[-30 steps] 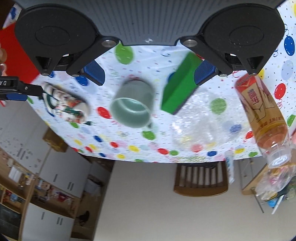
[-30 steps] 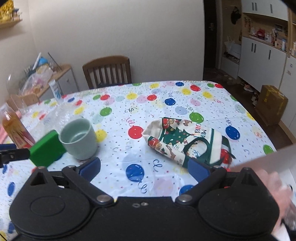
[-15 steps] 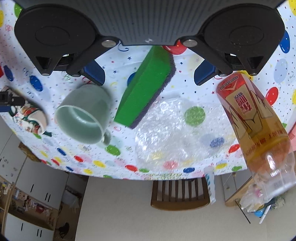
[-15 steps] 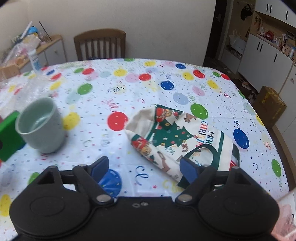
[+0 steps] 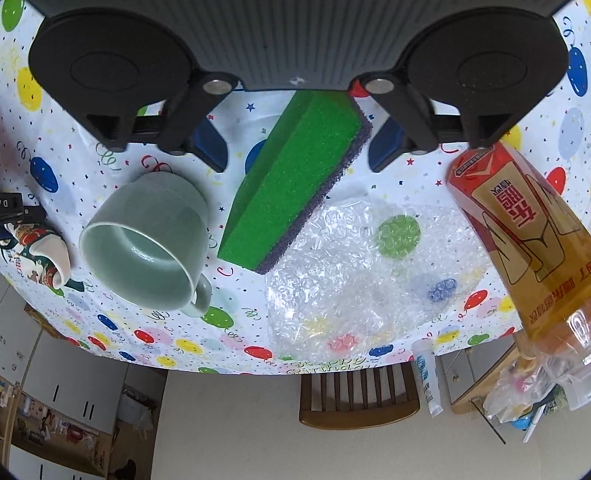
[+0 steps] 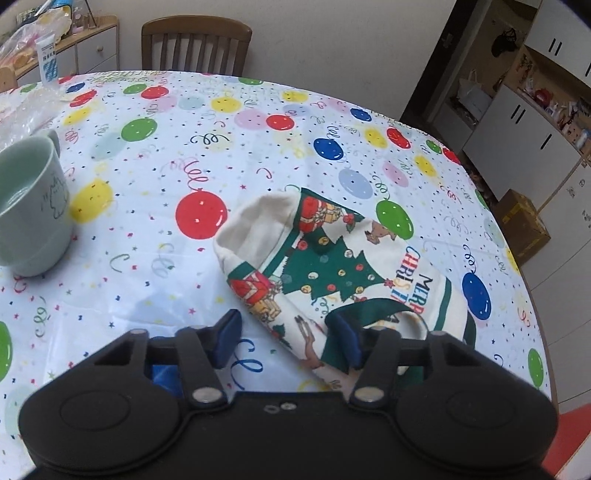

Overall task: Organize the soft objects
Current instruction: 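Grasp the green sponge with the left tool while the right tool grasps the Christmas sock, then carry the sponge and Christmas sock with both tools to the box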

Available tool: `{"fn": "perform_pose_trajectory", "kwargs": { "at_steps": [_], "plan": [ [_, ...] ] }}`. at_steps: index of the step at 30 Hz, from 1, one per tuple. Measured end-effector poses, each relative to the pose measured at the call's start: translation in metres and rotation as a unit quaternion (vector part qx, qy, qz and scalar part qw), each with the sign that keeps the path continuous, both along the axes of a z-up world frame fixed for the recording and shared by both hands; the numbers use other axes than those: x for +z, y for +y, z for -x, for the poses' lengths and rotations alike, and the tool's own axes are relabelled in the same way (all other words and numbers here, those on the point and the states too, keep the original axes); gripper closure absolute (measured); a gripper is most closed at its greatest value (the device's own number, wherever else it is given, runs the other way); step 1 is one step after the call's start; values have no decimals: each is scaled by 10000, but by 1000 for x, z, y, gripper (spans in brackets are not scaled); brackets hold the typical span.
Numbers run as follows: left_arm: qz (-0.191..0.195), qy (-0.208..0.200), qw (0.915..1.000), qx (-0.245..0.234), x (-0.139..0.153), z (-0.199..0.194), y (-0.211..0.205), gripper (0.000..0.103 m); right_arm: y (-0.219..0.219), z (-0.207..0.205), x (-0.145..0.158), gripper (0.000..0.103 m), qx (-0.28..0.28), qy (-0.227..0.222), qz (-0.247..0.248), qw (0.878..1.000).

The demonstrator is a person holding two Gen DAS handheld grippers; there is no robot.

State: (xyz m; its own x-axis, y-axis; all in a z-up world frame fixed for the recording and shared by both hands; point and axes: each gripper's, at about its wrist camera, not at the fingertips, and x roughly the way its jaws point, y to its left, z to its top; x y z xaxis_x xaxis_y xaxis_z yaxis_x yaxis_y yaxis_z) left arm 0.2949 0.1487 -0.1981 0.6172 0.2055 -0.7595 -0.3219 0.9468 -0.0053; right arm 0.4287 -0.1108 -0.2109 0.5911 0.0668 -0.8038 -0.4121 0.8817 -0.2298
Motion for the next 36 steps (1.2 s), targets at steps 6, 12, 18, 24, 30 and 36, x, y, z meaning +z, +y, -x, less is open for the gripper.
{"fn": "perform_pose_trajectory", "kwargs": {
  "at_steps": [6, 12, 18, 24, 30, 36],
  "plan": [
    [22, 16, 10000, -19, 0, -3, -1, 51, -3, 0, 4, 69, 13, -50, -161, 9999],
    [249, 6, 9996, 139, 3, 2, 1, 59, -4, 10, 13, 78, 122, -273, -289, 9991],
    [396, -51, 9990, 202, 9, 6, -3, 71, -7, 19, 33, 86, 234, -561, -438, 9972],
    [558, -144, 9982, 178, 19, 12, -8, 74, -19, 24, 64, 92, 87, -799, -877, 9929],
    [759, -253, 9968, 40, 34, 23, -15, 74, -43, 27, 97, 95, -278, -742, -1712, 9820],
    [932, -351, 9950, -86, 51, 36, -20, 74, -65, 42, 120, 96, -495, -573, -2411, 9675]
  ]
}}
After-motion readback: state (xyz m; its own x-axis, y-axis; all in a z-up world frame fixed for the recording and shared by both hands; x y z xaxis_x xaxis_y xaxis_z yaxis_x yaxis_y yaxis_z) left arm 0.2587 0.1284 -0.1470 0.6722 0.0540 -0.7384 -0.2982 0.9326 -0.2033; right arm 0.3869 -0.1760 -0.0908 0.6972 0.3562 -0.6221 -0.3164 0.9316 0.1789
